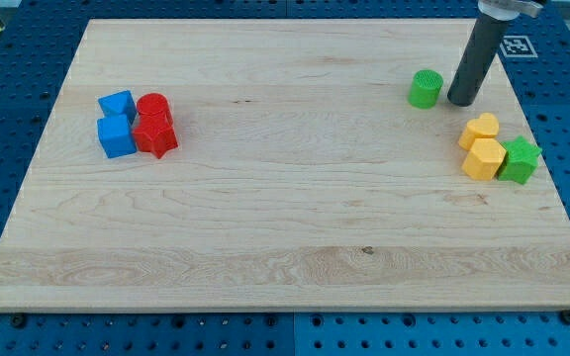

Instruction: Push the green circle slightly left and up

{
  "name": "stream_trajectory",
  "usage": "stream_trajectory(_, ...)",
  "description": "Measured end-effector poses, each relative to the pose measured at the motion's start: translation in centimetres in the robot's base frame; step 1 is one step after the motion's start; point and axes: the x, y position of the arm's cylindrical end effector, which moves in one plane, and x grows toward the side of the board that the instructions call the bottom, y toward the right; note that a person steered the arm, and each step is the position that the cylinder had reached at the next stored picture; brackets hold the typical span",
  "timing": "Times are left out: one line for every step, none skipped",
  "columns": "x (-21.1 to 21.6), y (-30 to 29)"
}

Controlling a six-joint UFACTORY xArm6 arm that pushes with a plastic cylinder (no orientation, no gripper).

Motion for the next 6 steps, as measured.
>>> stream_trajectory(0.0,0.2)
stream_trajectory(0.3,-0.2)
stream_trajectory(1.5,0.5)
stream_trajectory(1.5,-1.4)
stream_trajectory(0.4,-2.4)
stream_trajectory(0.4,-2.4)
